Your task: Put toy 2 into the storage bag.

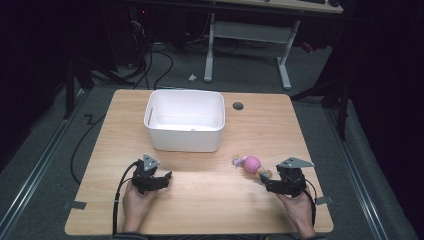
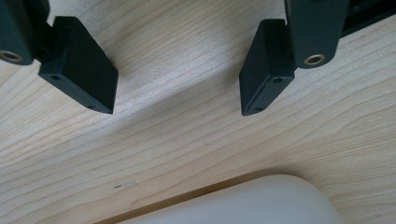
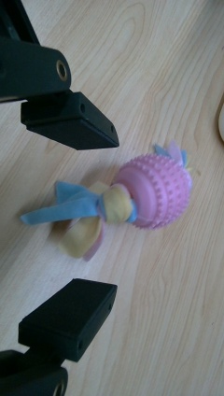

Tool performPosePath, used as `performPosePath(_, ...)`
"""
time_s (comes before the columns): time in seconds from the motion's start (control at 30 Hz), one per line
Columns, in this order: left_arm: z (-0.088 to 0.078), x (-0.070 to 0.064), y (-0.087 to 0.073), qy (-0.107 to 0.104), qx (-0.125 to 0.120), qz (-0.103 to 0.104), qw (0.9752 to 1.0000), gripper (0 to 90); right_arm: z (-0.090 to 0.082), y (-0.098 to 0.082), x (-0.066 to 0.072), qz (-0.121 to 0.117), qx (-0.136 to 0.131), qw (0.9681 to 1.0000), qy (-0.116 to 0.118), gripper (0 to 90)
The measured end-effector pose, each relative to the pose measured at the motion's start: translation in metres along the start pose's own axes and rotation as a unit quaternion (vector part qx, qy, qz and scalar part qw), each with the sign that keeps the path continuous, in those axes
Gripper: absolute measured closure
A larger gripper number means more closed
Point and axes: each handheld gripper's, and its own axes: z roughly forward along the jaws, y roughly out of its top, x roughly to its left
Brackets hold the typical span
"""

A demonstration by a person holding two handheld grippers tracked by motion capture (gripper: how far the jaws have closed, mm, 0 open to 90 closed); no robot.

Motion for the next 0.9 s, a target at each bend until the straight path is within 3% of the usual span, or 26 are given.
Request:
performPosePath(0.27,0.0,0.0,0.0,0.001,0.0,-0.001,1.0,28.2,0.006,0.024,0.007,-0.027,0.022,0.9994,0.005,25.0)
performPosePath(0.63,0.0,0.0,0.0,0.0,0.0,-0.001,1.0,28.2,0.027,0.043,0.006,-0.026,0.06,0.9977,0.016,25.9)
performPosePath(0.9,0.0,0.0,0.0,0.0,0.0,-0.002,1.0,28.2,0.04,0.044,0.006,-0.026,0.076,0.9965,0.022,24.7)
